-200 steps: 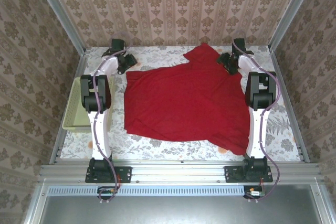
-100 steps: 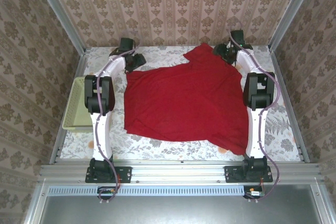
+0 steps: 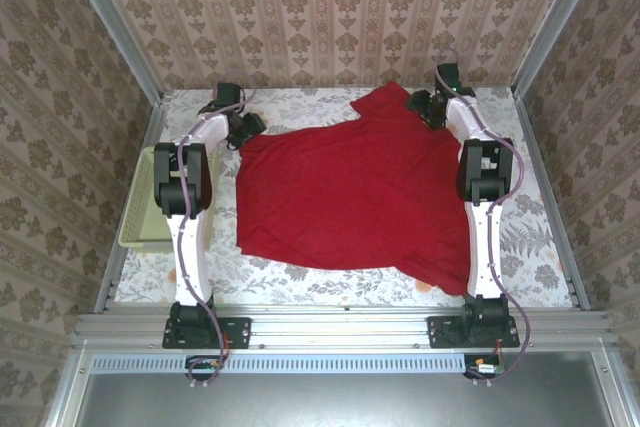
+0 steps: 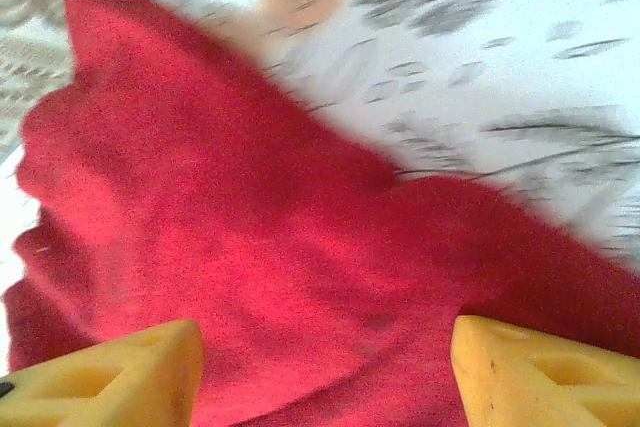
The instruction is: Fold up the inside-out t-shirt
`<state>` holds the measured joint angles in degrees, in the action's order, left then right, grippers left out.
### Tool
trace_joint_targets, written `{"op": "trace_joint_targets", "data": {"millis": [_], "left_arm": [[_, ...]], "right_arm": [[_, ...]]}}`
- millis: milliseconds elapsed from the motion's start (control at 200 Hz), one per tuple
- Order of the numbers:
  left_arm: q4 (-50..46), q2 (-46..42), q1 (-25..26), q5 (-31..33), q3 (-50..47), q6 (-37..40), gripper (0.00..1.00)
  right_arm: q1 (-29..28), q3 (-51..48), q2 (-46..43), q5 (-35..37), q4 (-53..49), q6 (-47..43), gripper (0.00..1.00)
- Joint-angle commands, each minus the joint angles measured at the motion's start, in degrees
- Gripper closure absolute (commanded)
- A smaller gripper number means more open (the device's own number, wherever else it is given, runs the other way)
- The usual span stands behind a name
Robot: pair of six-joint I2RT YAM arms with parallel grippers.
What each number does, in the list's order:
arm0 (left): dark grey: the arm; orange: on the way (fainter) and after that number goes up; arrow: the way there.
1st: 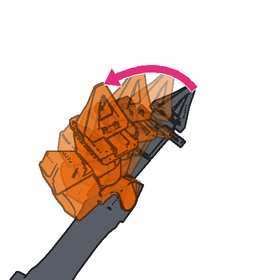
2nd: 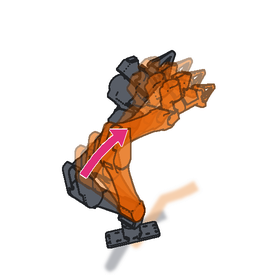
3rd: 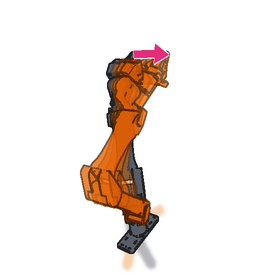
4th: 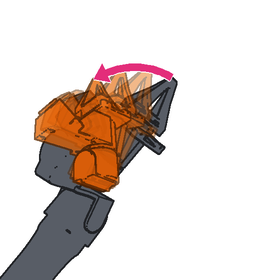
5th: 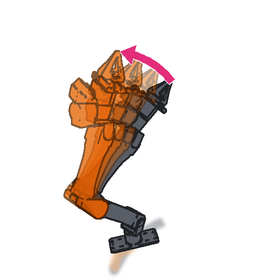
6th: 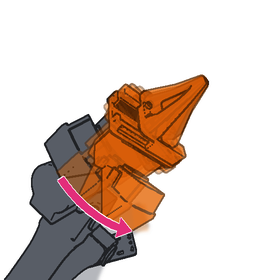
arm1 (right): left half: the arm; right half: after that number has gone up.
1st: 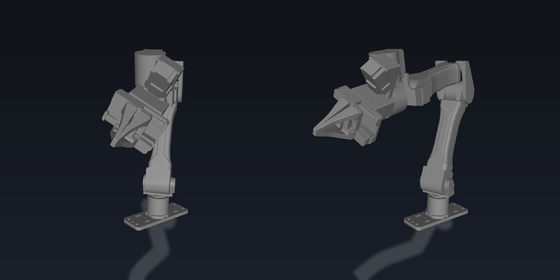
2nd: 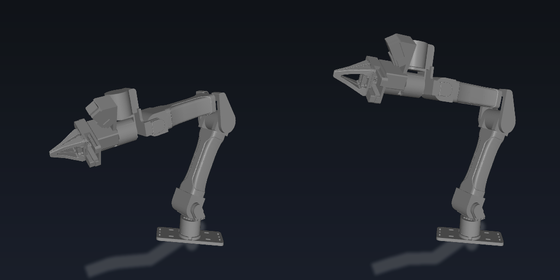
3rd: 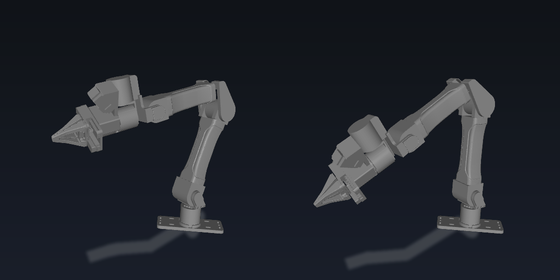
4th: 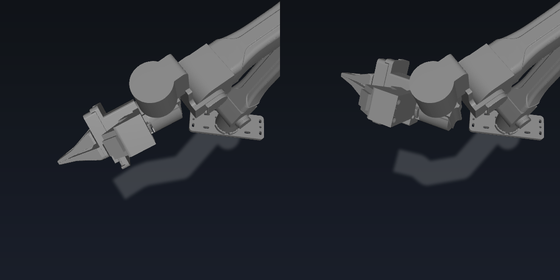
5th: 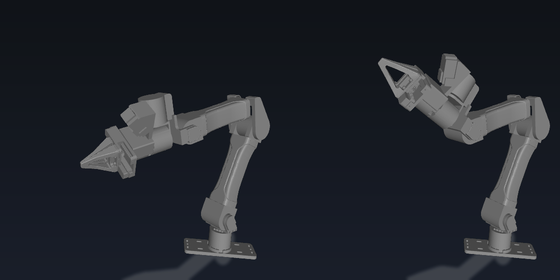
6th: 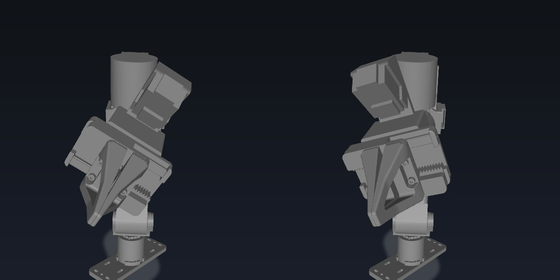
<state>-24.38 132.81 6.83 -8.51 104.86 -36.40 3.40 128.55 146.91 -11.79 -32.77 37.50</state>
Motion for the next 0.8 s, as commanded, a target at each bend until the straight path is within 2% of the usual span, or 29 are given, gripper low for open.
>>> {"op": "trace_joint_targets", "data": {"millis": [0, 245, 420, 520, 600, 795], "left_arm": [[-0.67, 1.91, -1.52, 1.88, 1.21, 0.97, 0.43], [-4.94, 3.97, -1.93, 3.85, 10.23, 3.71, 0.42], [-10.56, 3.90, 0.03, 1.81, 18.73, 7.87, 0.42], [-10.40, 1.01, 2.31, 2.47, 16.75, 9.32, 0.41], [-9.75, 0.62, 3.35, -0.23, 15.79, 8.76, 0.42], [-5.15, 2.73, 4.46, -5.54, 11.60, 4.84, 0.43]], "right_arm": [[2.21, -4.78, -2.25, 5.32, -2.05, 2.19, 0.32], [2.27, -2.39, -2.45, 4.08, -2.77, 0.38, 0.33], [1.47, -0.54, -4.11, -2.14, -1.68, -3.97, 0.32], [0.66, -1.98, -7.13, -1.81, -1.10, -6.23, 0.32], [0.23, -2.18, -8.13, -1.32, -0.28, -7.41, 0.31], [-0.32, 3.57, -3.34, -3.43, -2.21, -7.19, 0.32]]}}
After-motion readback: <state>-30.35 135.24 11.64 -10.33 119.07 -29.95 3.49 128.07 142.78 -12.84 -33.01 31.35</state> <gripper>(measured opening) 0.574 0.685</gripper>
